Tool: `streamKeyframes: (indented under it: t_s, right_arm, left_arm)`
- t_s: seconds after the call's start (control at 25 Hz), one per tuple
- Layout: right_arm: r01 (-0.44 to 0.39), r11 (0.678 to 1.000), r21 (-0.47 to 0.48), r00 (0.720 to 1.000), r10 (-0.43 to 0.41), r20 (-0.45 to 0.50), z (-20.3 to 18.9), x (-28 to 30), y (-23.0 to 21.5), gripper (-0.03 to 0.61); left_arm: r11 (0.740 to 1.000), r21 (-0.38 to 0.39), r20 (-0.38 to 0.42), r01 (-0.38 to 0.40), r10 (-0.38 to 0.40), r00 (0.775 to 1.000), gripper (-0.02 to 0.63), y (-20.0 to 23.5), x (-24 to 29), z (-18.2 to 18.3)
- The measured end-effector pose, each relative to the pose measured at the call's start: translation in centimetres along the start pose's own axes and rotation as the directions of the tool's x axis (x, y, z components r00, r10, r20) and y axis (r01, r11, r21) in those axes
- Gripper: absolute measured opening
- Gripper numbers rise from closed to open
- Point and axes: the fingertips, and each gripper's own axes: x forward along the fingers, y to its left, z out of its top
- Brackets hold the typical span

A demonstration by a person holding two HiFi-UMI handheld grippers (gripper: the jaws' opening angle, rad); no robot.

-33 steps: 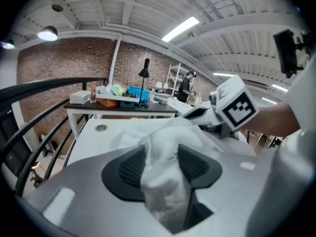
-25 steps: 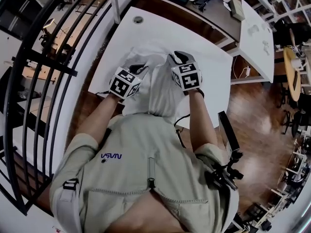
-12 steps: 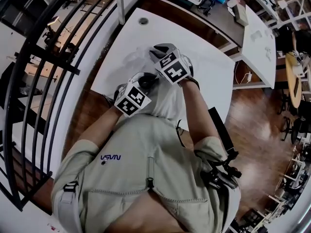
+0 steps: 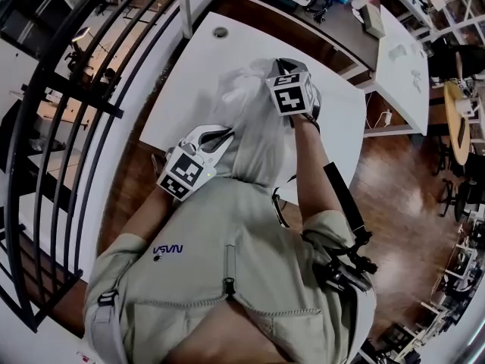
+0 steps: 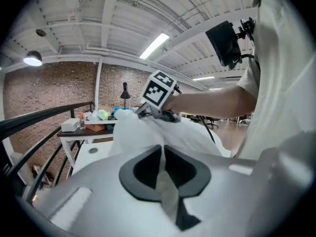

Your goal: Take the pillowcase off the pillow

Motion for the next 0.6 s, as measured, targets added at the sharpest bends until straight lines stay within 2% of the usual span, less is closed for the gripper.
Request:
streamKeyframes:
  t_s: [0.12,0.28,0.44,0.6]
  right_arm:
    - [0.044,0.996,0.084,0.997,-0.038,-0.068,-3.6,0.1,-1.9,0.005]
    - [0.073,0.994,0.085,0.992,-0.063,-0.110,-6.5,0.7,-1.1,0.005]
    - [0.042,0.996,0.073,0.998,-0.038,-0.052,-5.8,0.6,0.1,0.021]
    - [0.034,0.987,0.157,0.997,-0.044,0.057,-4.3,-2.2,0.2,0.068]
  left_arm:
    - [0.997,-0.075,0.033,-0.029,0.031,0.999,0.020,2.0,-0.7,-0.5]
    - [0.986,-0.147,0.026,-0.072,0.077,0.997,0.020,5.0,0.5,-2.1]
    - [0.988,-0.117,0.012,-0.101,0.103,0.995,0.026,6.9,2.8,-2.6]
    - [0.985,-0.106,0.017,-0.140,0.142,0.990,0.043,9.0,3.5,-2.3]
